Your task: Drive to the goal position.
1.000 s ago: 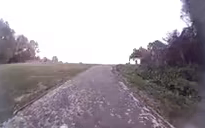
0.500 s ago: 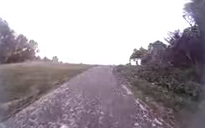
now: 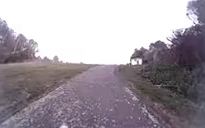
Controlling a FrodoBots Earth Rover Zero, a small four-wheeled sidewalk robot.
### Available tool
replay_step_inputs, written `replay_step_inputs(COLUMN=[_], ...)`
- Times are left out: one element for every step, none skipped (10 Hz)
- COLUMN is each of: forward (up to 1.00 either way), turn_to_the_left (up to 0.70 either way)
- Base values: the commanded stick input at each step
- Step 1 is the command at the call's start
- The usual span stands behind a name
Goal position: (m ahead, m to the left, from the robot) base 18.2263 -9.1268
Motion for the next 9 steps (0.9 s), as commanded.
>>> replay_step_inputs(forward=[0.70, 0.70, 0.70, 0.70, 0.70, 0.70, 0.70, 0.70, 0.70], turn_to_the_left=[0.00, 0.00, 0.00, 0.00, 0.00, 0.00, 0.00, 0.00, 0.00])
